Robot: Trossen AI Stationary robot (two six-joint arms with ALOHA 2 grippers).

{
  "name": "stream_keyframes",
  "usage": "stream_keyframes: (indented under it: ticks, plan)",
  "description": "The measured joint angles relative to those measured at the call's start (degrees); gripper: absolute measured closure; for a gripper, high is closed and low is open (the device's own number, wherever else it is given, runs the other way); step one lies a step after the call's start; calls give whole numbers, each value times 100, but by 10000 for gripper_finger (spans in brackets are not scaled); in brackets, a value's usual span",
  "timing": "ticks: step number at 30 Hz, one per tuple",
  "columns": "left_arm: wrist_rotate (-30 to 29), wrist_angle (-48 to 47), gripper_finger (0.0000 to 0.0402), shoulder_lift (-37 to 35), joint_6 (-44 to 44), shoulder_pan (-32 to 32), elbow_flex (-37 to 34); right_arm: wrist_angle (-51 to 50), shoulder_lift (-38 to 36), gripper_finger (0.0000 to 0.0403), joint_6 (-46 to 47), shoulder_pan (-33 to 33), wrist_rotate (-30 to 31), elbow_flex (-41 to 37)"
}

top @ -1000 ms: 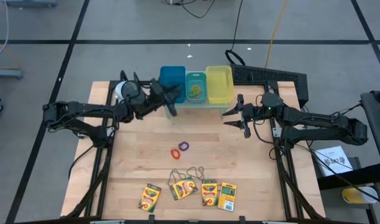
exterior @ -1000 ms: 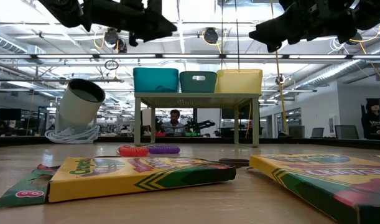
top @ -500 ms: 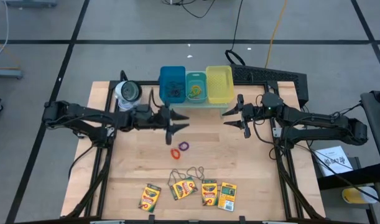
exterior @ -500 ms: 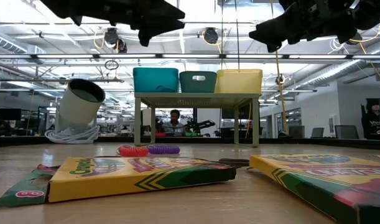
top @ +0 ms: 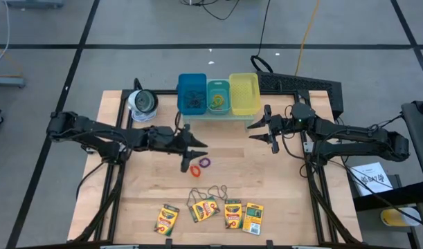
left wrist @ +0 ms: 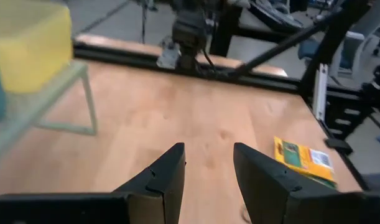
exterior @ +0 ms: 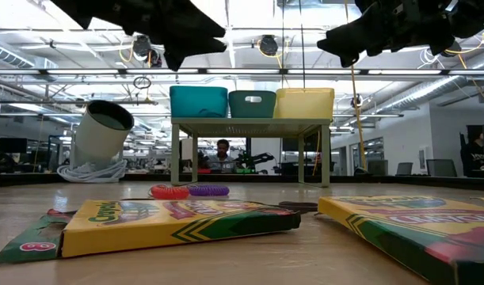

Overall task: Pick & Place Office Desk Supplies
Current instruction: Put the purple rubber band into the blue bin on the shelf

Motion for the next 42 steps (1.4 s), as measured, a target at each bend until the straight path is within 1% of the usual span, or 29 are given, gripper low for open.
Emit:
stream_keyframes:
  ticks: [5,8,11,15,23,28,31,36,39,42]
  plan:
    - [-6,-429,254,86,-514,-373,-1,0,0,248,1,0,0,0]
    - [-8,-1106,254,221,-921,-708,-7,1,0,248,-1,2,0,0]
    - [-89,-1695,254,377,-1548,-1011,-7,1,2,248,-8,2,0,0]
    - [-270,-1793,254,734,-2187,-1333,-17,0,13,248,-28,2,0,2]
    - [-575,-1709,252,1781,-2601,-1763,-20,1,24,248,-28,2,0,2]
    - [-680,-1097,229,2340,-2772,-1822,-20,2,24,248,-24,2,0,2]
    - [-513,-708,209,2521,-2770,-1907,-11,2,24,248,-24,2,0,2]
    - [-341,-555,189,2806,-2877,-2063,4,2,24,248,-24,2,0,2]
    - [-340,-497,190,2972,-2861,-2165,13,-2,24,248,-24,2,0,2]
    - [-354,-516,203,3059,-2750,-2227,14,-4,24,248,-24,2,0,2]
